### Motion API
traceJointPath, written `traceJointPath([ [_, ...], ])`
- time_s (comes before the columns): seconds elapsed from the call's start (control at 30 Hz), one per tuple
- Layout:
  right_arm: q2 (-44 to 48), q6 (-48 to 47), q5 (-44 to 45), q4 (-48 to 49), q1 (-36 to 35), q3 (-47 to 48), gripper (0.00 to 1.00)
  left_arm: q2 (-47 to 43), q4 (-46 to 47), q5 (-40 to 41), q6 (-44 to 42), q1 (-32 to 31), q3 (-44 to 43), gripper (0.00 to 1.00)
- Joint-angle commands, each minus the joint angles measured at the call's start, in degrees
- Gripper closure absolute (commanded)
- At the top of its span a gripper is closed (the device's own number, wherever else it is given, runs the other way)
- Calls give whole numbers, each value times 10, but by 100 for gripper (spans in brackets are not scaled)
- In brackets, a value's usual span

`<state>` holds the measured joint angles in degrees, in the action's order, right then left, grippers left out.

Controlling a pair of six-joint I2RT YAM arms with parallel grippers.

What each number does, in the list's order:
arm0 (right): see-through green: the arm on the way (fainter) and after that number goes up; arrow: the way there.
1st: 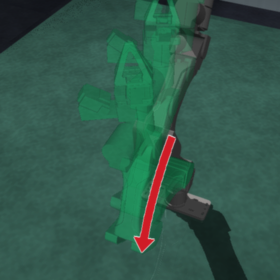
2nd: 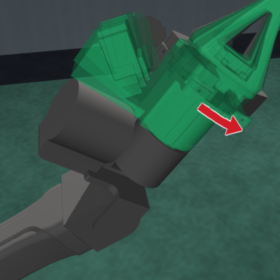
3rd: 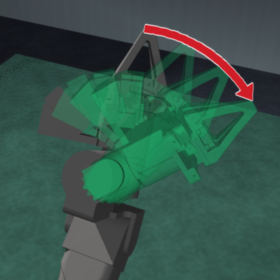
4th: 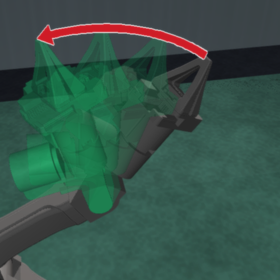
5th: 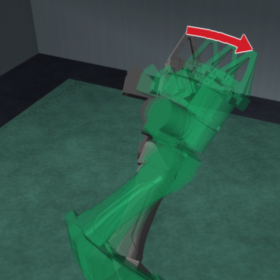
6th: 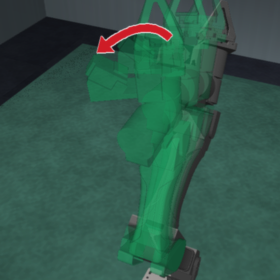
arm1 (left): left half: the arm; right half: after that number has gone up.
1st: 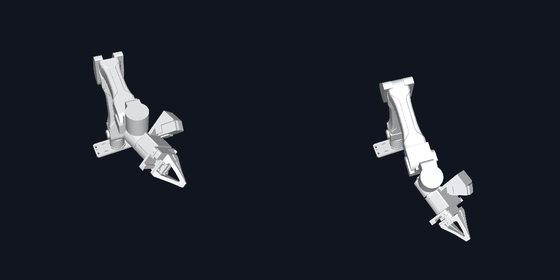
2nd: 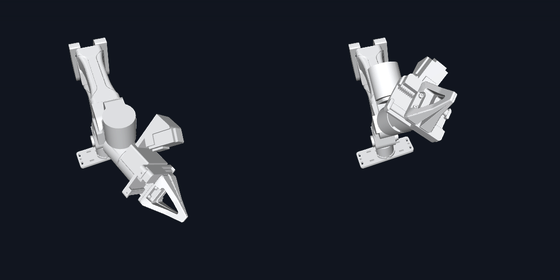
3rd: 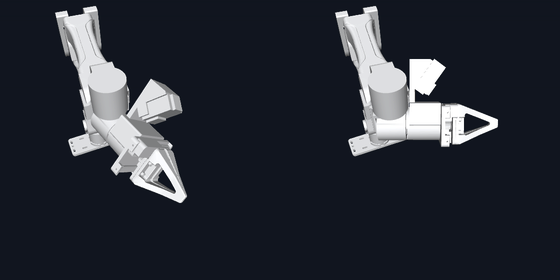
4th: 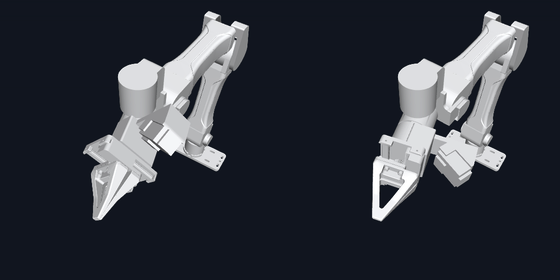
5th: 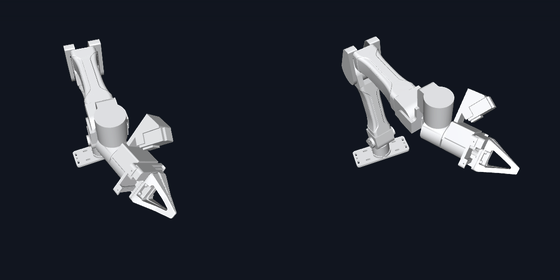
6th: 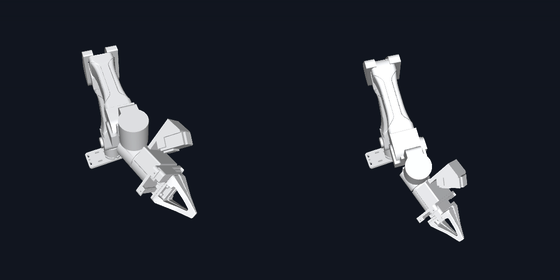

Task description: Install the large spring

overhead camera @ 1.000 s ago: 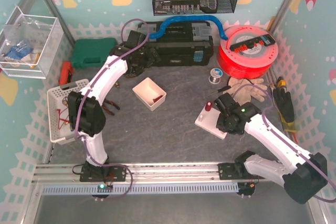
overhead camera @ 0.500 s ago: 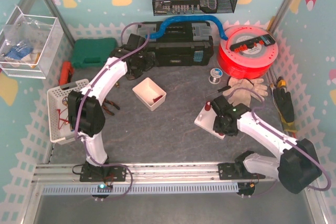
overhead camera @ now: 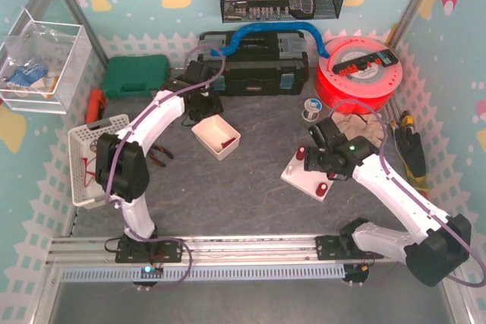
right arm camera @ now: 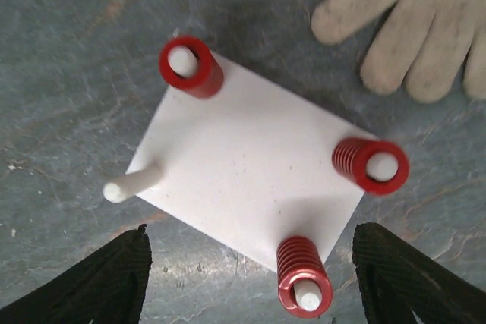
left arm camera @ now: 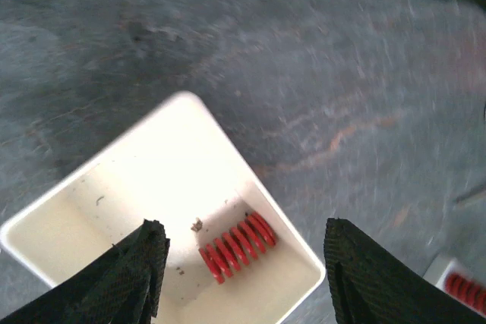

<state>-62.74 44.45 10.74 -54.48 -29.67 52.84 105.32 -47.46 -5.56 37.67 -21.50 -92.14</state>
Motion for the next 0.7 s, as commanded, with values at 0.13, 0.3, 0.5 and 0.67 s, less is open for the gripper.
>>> traceJointPath([
  [0.13, -24, -124, 58, 3, 1, 92, 24, 17, 16, -81, -295, -15, 53, 49],
  [0.3, -93, -174, 44, 26, 1, 191, 19, 43, 19, -128, -369, -14, 72, 51],
  [0.5, -136, -221, 80, 6, 2, 265, 16, 54, 26, -152, -425, -13, 101, 49],
  [0.67, -140, -210, 77, 5, 2, 276, 16, 83, 31, -143, -441, -13, 98, 49],
])
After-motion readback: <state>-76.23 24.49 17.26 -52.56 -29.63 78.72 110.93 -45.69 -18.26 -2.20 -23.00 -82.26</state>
